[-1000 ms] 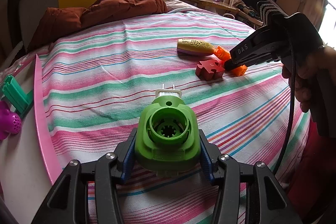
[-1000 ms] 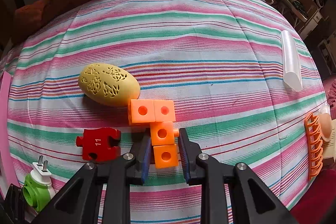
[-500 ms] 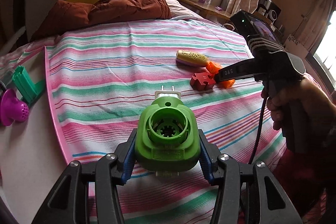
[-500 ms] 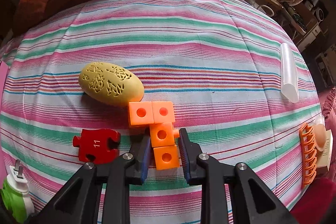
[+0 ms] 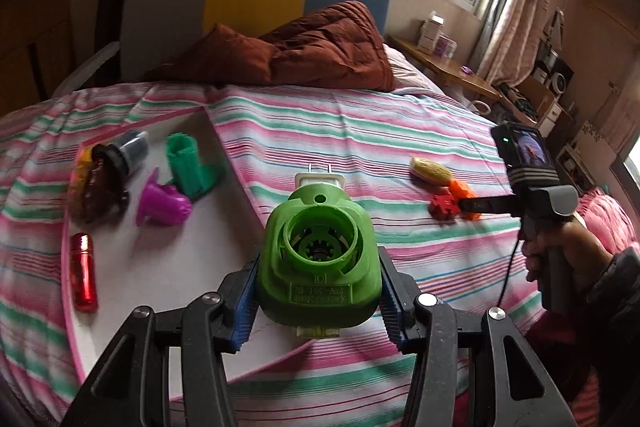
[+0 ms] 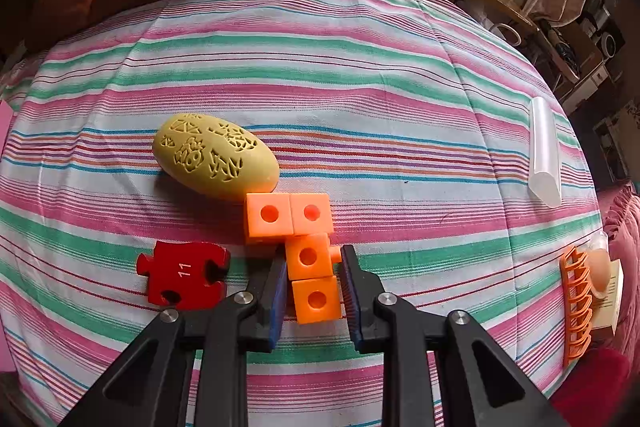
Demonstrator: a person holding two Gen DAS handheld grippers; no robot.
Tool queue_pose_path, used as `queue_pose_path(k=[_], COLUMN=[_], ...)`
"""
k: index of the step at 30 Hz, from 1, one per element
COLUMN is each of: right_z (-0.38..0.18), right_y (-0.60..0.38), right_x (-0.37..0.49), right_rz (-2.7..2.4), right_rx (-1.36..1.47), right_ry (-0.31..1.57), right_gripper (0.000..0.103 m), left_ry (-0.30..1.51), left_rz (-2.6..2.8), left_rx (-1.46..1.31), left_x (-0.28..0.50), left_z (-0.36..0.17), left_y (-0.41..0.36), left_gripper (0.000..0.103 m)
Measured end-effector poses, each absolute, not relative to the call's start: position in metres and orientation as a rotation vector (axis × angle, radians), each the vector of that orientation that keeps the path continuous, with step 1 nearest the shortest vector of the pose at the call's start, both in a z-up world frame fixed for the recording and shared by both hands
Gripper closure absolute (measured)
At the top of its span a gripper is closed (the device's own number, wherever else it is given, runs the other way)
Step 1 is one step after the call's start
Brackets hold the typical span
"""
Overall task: Organize rigid objects
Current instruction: 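Carry the green piece into the white tray and open the left gripper while the right holds the cubes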
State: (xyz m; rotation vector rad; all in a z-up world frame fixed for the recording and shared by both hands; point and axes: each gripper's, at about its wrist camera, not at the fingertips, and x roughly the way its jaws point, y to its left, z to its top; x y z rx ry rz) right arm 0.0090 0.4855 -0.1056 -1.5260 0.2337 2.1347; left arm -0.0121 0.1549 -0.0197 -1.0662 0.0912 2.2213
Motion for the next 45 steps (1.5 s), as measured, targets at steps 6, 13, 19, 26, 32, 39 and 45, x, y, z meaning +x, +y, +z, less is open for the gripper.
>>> queue_pose_path(k=[6,13,19,26,32,39,45], right_z=[-0.106,-0.103,-0.103,-0.103,-0.102,-0.101,-0.103], right_y=[0.485,0.476,0.477,0.478,0.476,0.475,0.475], right_x=[0.009,0.013,0.012,0.012,0.012,0.014,0.012], right_rz=[2.134,2.132,2.132,2.132,2.133,2.129,2.126], right_rx=[-1.525,-1.525,-1.525,-1.526,-1.526,-1.522,-1.522], right_ry=[0.224,0.197,0.195,0.196,0.193,0.176,0.157], right_gripper=[0.079,0.079,0.079,0.079,0.079,0.079,0.079], left_ry=[0.047,0.082,0.081,0.11,0.138,0.09,0.11], left_rz=[2.347,2.42,2.44,2.46,2.509,2.577,2.597], left_rx=[-1.168,-1.245,-1.277,-1.243,-1.199,-1.162,-1.128], left_x=[-0.032,-0.039,-0.04,-0.034,-0.028,-0.029,-0.025], left_z=[-0.038,-0.066,-0.075,-0.068,-0.055,-0.032,-0.023], left_y=[0.094,0.062,0.055,0.051,0.046,0.041,0.043], left_gripper=[0.051,0.051,0.05,0.048,0.045,0.041,0.039])
